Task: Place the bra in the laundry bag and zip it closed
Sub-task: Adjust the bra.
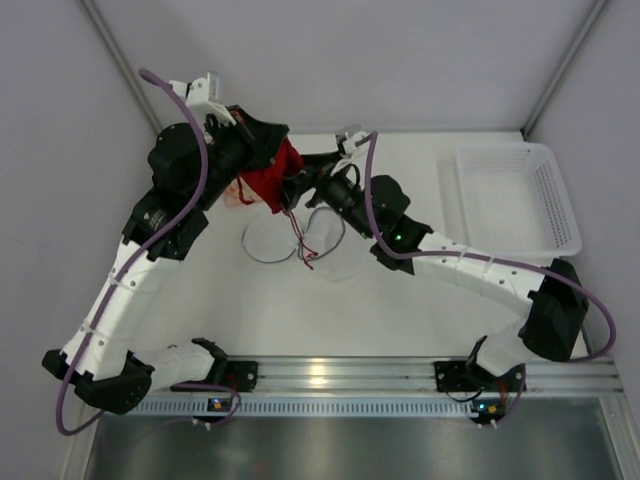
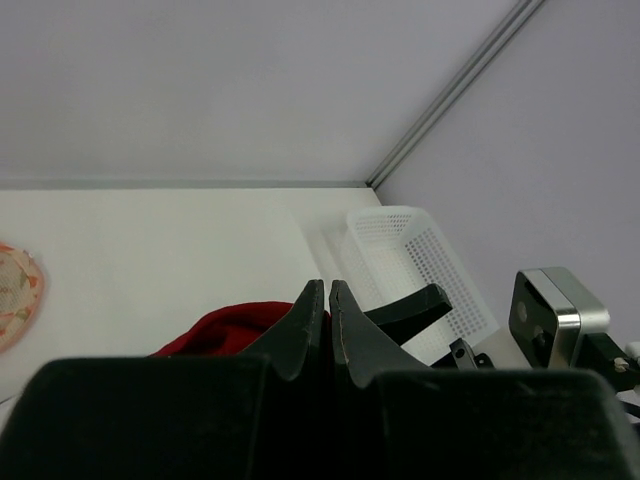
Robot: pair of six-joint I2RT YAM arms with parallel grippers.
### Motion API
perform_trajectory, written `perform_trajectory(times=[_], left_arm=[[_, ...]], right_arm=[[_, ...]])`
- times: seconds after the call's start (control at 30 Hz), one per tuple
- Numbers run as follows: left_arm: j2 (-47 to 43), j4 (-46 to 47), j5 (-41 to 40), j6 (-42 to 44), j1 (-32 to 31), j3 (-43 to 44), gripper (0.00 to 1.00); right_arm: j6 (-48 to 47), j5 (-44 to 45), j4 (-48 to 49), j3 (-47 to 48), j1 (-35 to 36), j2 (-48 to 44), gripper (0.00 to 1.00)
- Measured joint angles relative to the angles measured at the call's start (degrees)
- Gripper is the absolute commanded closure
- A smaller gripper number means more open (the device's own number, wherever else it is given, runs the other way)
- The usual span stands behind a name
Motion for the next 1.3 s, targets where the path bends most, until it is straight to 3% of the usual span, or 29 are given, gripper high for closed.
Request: perform_trajectory(times=[0.07, 0.17, 0.27, 0.3, 0.4, 0.5, 0.7, 0.9, 1.03, 1.07, 1.17, 1.3], left_arm=[[-0.2, 0.2, 0.0, 0.0, 0.0, -0.2, 1.00], [-0.7, 0.4, 0.0, 0.0, 0.0, -0.3, 1.00], [-1.5, 0.4, 0.0, 0.1, 0.0, -0.5, 1.00], [-1.6, 0.3, 0.0, 0.1, 0.0, -0.6, 1.00], [-2.1, 0.3, 0.0, 0.6, 0.0, -1.0, 1.00], [-3.0, 0.1, -0.1, 1.9, 0.0, -1.8, 0.99], [-5.1, -1.7, 0.7, 6.3, 0.0, -2.1, 0.97], [-6.0, -2.4, 6.7, 9.4, -0.1, -3.1, 0.94], [-6.7, -3.1, 10.9, 10.9, -0.2, -5.9, 0.75], [-6.9, -3.4, 12.2, 11.2, -0.2, -6.4, 0.62], [-7.8, -4.2, 14.9, 12.8, -0.2, -7.7, 0.35], [-8.4, -4.6, 16.3, 14.2, -0.2, -8.0, 0.25]], right_arm=[[0.0, 1.3, -0.5, 1.7, 0.5, 1.2, 0.00], [-0.7, 3.7, -0.8, 3.7, 1.5, 3.0, 0.10], [-2.1, 5.8, -2.1, 5.9, 2.4, 4.8, 0.32], [-2.5, 6.2, -2.4, 6.4, 2.5, 5.1, 0.45], [-4.7, 7.0, -3.2, 7.2, 2.5, 5.6, 0.58], [-7.9, 7.2, -3.5, 7.1, 2.6, 5.4, 0.61], [-14.1, -7.3, -4.1, 3.1, 0.0, 0.5, 0.71], [-14.7, -25.0, -4.9, 2.9, -9.0, -4.1, 0.79], [-14.5, -35.6, -6.3, 3.1, -12.5, -4.9, 0.80], [-14.5, -37.4, -6.9, 3.1, -12.9, -4.9, 0.80], [-14.5, -41.4, -9.2, 3.4, -13.9, -4.9, 0.80], [-14.2, -44.4, -9.5, 3.4, -14.0, -4.9, 0.80]])
